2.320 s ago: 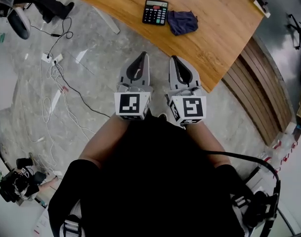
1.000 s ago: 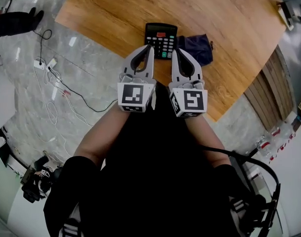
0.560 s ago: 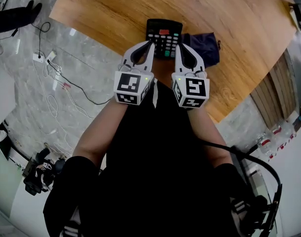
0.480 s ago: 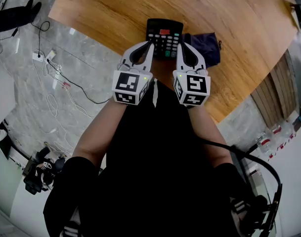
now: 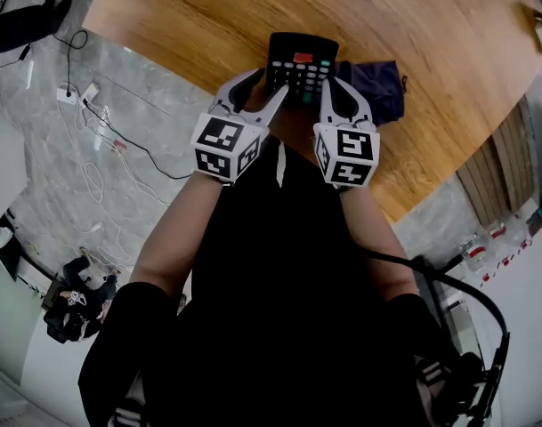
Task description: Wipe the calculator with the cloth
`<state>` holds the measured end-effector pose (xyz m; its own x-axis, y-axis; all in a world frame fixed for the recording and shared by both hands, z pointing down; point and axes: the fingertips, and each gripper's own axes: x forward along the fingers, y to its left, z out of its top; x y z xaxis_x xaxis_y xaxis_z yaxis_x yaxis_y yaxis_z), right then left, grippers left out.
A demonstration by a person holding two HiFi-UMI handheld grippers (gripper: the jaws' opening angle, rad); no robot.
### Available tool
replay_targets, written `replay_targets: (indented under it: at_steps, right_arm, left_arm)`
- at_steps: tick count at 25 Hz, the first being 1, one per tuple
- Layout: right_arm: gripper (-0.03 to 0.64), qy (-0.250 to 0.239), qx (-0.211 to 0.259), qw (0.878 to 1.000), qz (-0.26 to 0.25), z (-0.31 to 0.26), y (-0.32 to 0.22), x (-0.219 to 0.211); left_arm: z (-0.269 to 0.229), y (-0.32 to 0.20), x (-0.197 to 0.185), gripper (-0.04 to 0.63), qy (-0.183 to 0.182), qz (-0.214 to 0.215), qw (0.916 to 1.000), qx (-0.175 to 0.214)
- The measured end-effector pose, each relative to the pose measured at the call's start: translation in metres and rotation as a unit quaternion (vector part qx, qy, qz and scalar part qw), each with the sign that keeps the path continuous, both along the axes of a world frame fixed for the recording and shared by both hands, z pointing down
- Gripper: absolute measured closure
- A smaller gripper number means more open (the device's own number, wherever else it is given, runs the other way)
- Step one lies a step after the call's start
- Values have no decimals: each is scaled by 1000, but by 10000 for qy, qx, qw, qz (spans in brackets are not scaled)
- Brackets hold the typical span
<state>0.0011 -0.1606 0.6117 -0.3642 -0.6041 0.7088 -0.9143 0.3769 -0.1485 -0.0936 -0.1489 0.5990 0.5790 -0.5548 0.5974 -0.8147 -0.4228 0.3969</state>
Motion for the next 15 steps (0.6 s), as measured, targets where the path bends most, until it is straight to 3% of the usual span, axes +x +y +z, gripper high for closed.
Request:
replay_targets:
  at_steps: [7,15]
  right_arm:
    - [601,-47,-81,9997,212,3,-1,7]
    - [601,-201,-148,9992,324,6,-1,14]
  left_arm:
    - [-1,-5,-1,405,443,115,9982,-377]
    - [2,4,33,405,961,653,9901,-792]
